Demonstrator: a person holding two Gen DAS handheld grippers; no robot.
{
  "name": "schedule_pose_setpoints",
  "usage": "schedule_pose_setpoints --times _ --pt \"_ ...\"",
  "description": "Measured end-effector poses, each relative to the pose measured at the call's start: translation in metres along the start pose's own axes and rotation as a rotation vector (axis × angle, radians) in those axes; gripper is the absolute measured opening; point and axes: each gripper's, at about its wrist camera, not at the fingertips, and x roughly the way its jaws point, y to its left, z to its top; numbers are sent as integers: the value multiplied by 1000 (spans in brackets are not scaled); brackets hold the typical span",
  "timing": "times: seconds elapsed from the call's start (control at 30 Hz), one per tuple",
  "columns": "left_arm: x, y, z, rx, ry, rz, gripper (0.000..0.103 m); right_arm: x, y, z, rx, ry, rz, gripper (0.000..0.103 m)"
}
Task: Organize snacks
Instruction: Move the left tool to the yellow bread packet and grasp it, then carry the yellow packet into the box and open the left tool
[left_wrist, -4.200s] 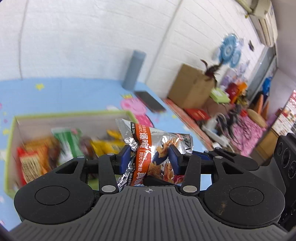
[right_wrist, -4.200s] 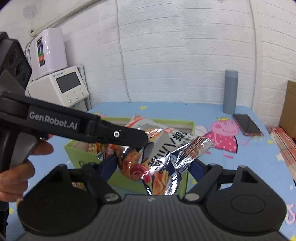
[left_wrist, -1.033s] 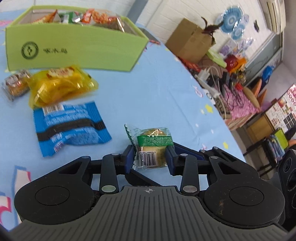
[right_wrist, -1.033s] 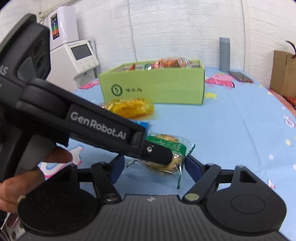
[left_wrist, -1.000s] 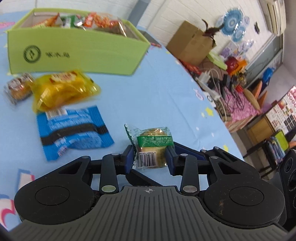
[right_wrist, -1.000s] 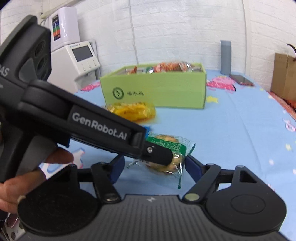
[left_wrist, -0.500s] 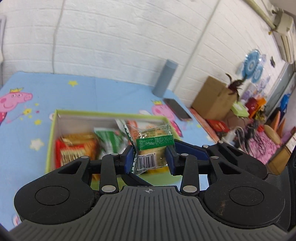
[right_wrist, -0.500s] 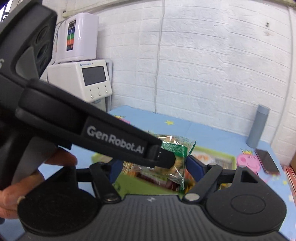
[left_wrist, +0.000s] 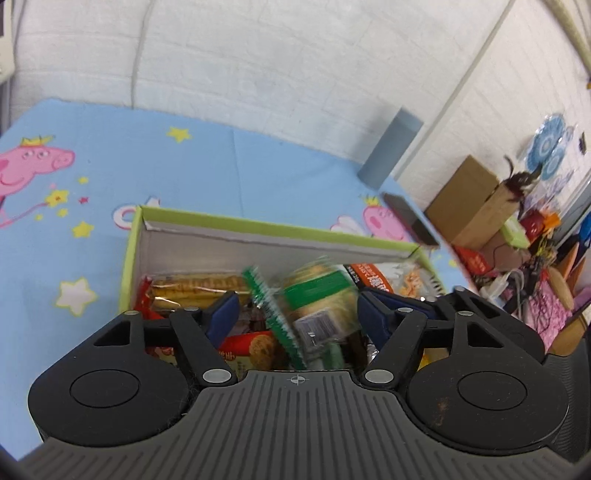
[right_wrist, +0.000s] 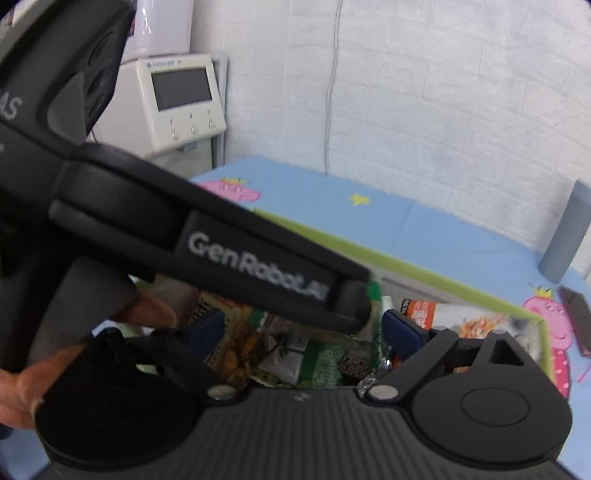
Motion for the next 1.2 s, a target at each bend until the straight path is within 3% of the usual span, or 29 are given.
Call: schedule_pose_setpoints --times 0.17,0.3,0.4,0.5,0.77,0.83,0.87,0.93,1.03,1.2 --pt "-66 -14 -18 39 -88 -15 68 -79 11 -11 -9 -141 -37 95" --pt "-95 -16 -59 91 -53 -23 68 -112 19 -51 66 -103 45 95" --pt "-96 -14 -95 96 25 -17 67 -109 27 -83 115 -28 87 95" --pt "-87 -10 -120 64 108 -43 66 -90 33 -94 132 23 82 95" --pt "-54 1 -133 -26 189 -61 62 -62 29 -106 167 93 153 95" --pt "-47 2 -134 -26 206 -53 49 -54 29 -107 191 104 180 95" --pt "-43 4 -137 -36 224 -63 46 -56 29 -112 192 113 192 89" --pt "-44 3 -139 -25 212 -65 38 -58 34 -118 173 123 178 83" --pt "-52 1 -140 -28 202 -73 36 -70 35 -121 180 107 154 70" --pt "-70 -15 -136 -4 165 -97 36 -94 41 -114 145 69 109 70"
